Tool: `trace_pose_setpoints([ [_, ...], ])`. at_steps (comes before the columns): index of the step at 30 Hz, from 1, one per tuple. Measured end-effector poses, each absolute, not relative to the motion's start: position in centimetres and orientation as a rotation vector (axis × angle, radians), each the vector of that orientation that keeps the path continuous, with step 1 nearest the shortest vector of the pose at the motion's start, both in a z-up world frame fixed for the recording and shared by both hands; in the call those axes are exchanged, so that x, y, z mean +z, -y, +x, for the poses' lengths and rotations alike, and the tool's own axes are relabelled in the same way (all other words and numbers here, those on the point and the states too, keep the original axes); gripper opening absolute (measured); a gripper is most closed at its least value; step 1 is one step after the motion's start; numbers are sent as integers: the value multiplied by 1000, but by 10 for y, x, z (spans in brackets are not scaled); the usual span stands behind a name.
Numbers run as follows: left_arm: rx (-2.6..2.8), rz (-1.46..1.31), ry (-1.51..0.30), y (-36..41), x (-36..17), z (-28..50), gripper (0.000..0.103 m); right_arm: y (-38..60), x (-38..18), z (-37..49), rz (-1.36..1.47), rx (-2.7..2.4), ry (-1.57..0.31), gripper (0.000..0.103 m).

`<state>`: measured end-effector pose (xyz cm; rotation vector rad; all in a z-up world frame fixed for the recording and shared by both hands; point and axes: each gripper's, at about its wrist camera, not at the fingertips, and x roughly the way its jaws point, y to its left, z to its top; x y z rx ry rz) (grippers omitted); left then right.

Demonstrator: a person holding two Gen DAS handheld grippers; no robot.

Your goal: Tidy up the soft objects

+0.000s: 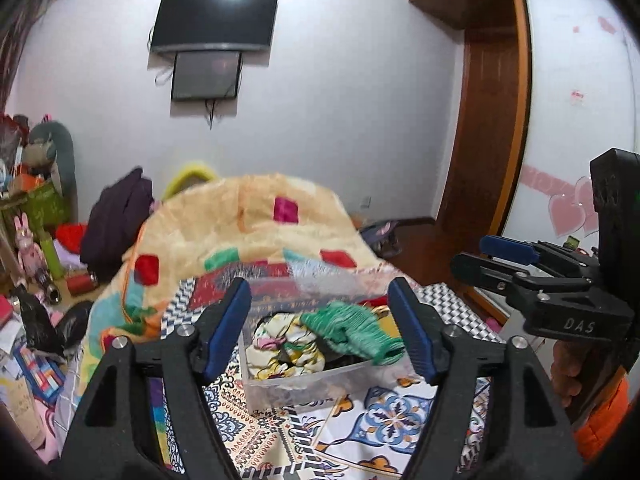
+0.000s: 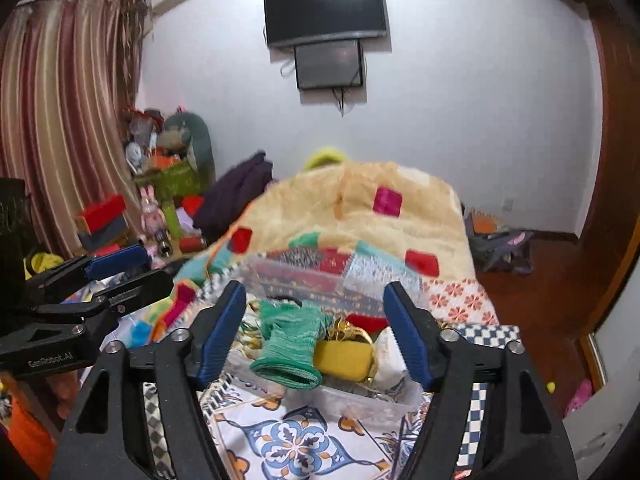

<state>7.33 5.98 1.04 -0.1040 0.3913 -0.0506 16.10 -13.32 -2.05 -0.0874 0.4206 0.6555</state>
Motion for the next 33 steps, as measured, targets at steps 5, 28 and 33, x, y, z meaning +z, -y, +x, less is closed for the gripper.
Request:
trace_pose_setpoints([
  [5,-60,-93,-337,-49,23,51,79,146,-6,137,-62,670,-362,87],
  [28,-33,-61,-277,-27,18,20,102,168,-23,106,-6,653,-295,103],
  [33,-29,-60,-280,-26,15,21,103,170,-24,105,-4,652,-295,103],
])
